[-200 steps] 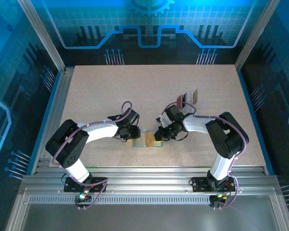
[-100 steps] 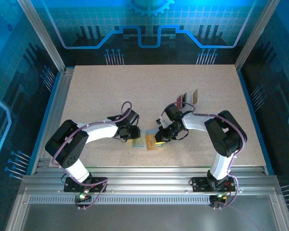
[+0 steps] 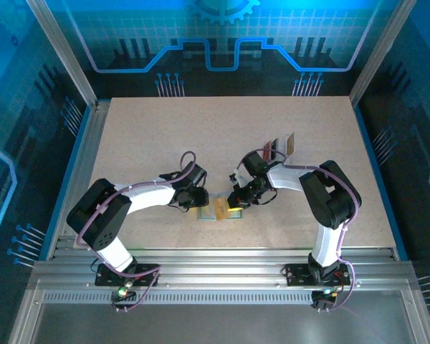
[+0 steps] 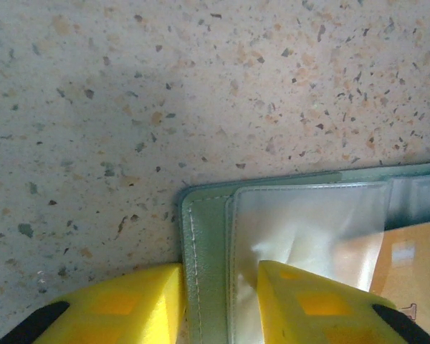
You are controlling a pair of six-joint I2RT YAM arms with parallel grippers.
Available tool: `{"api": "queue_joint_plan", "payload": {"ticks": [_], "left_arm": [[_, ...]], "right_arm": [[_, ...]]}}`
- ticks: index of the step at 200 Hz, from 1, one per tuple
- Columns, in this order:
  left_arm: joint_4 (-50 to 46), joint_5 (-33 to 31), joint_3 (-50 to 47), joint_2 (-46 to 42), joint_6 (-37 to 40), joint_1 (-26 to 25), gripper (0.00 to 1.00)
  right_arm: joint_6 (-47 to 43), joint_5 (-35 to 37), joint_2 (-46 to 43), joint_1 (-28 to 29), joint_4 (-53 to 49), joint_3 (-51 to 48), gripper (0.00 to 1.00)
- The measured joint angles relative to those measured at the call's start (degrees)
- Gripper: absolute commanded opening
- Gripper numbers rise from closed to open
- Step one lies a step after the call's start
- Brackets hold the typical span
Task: Put the credit cards into the card holder
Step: Insert the credit card into the card slot.
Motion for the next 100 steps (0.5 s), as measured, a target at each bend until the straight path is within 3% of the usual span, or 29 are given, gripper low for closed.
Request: {"api": "queue_joint_plan", "payload": {"ticks": [100], "left_arm": [[0.79, 0.0, -0.61, -0.39, 0.0, 0.0, 0.33]], "right_arm": [[4.9, 4.0, -0.44, 0.68, 4.46, -0.7, 0.0]]}}
